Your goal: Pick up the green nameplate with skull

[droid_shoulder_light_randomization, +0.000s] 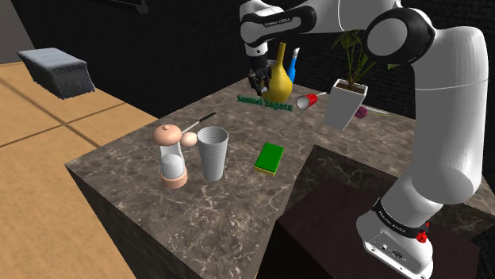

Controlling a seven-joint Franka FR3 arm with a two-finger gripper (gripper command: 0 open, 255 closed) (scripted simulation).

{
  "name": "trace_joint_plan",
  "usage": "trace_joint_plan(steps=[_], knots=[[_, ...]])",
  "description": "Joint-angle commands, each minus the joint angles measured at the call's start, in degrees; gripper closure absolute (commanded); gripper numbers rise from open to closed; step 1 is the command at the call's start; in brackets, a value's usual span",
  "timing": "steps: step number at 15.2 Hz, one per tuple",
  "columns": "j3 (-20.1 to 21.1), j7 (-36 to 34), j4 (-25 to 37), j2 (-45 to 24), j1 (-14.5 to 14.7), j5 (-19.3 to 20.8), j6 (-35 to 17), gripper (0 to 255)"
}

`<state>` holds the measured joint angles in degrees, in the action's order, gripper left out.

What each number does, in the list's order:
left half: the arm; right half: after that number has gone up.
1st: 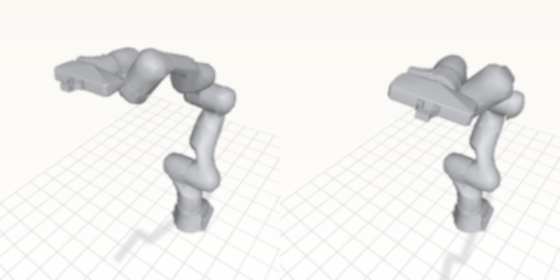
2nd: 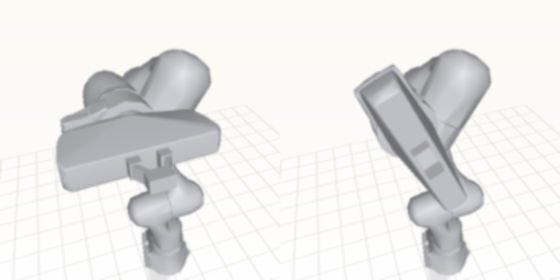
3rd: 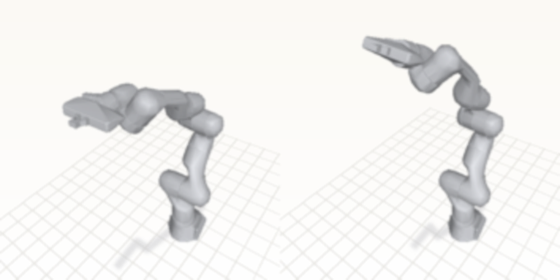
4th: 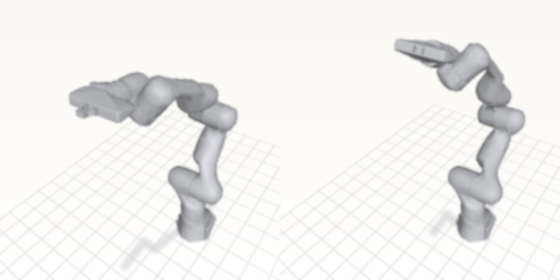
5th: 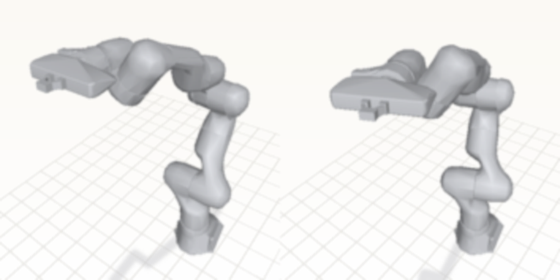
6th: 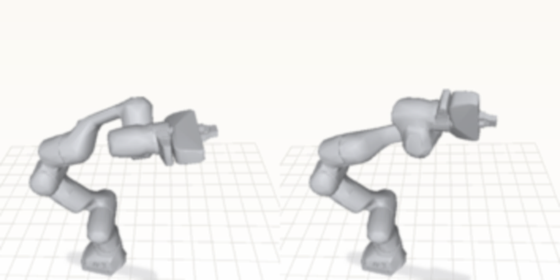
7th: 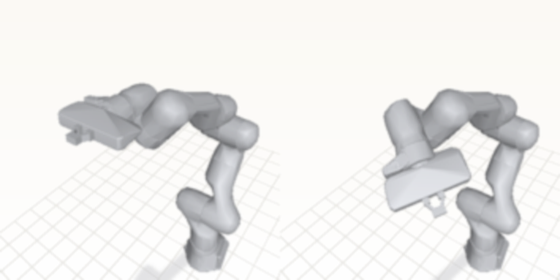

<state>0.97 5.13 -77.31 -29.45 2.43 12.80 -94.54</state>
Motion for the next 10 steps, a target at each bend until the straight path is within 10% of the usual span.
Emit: trace_joint_plan(steps=[1,10], knots=[[-0.01,0.32,1.17,0.33,0.02,-0.04,1.48,255],[-0.05,1.36,6.49,0.42,0.22,-0.1,6.79,255]])
